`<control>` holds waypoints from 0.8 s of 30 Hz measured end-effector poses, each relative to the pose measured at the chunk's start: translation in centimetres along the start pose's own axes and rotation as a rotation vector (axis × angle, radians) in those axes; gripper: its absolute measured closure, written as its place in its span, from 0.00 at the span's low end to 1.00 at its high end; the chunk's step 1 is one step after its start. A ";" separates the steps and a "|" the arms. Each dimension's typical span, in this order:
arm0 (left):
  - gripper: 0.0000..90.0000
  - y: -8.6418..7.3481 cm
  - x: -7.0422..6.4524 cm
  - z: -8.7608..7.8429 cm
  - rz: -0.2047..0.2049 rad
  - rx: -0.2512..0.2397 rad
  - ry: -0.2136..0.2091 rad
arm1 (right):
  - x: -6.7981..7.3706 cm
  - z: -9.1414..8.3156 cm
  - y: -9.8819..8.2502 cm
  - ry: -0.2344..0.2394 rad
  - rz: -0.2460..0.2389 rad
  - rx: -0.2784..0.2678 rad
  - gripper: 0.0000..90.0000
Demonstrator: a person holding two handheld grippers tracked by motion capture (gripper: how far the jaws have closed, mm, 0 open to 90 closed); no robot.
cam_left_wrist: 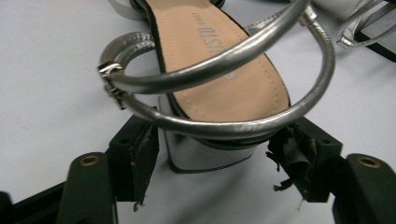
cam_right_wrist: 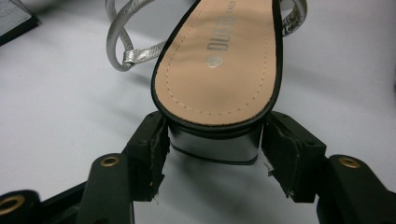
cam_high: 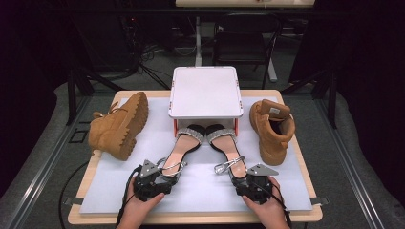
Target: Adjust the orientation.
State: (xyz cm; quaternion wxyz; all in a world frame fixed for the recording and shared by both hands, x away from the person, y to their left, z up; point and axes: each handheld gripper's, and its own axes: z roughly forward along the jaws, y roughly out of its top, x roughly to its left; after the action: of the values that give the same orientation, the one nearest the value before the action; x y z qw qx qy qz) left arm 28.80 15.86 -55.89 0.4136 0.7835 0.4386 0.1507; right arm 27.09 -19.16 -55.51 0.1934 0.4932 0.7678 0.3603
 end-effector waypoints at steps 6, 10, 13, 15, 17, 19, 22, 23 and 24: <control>0.45 0.3 -0.7 0.1 0.001 0.016 0.033 | 0.6 0.1 0.3 -0.022 0.020 0.012 0.47; 0.45 0.5 -1.2 0.4 -0.009 0.022 0.044 | 0.9 0.1 0.3 -0.031 0.028 0.013 0.47; 0.45 0.7 -1.5 0.6 -0.018 0.028 0.047 | 1.0 0.2 0.4 -0.028 0.029 0.013 0.47; 0.45 0.8 -1.9 0.9 -0.029 0.027 0.060 | 1.2 0.3 0.5 -0.030 0.039 0.017 0.47; 0.45 0.9 -2.3 1.0 -0.033 0.026 0.073 | 1.4 0.4 0.6 -0.030 0.040 0.013 0.47; 0.45 1.1 -2.6 1.2 -0.031 0.028 0.083 | 1.6 0.5 0.7 -0.042 0.042 0.023 0.47; 0.45 1.3 -2.9 1.5 -0.038 0.026 0.089 | 2.0 0.8 0.8 -0.044 0.043 0.010 0.47; 0.45 1.3 -2.9 1.7 -0.040 0.024 0.090 | 2.0 0.8 0.9 -0.044 0.043 0.009 0.47; 0.45 1.4 -3.0 1.8 -0.041 0.023 0.090 | 2.0 0.8 0.9 -0.037 0.040 0.016 0.47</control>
State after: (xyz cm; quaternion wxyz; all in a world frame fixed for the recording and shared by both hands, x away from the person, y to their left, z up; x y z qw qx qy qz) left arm 28.94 12.14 -55.52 0.3873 0.7716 0.4743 0.1722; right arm 27.34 -16.83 -55.26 0.1962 0.5166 0.7569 0.3490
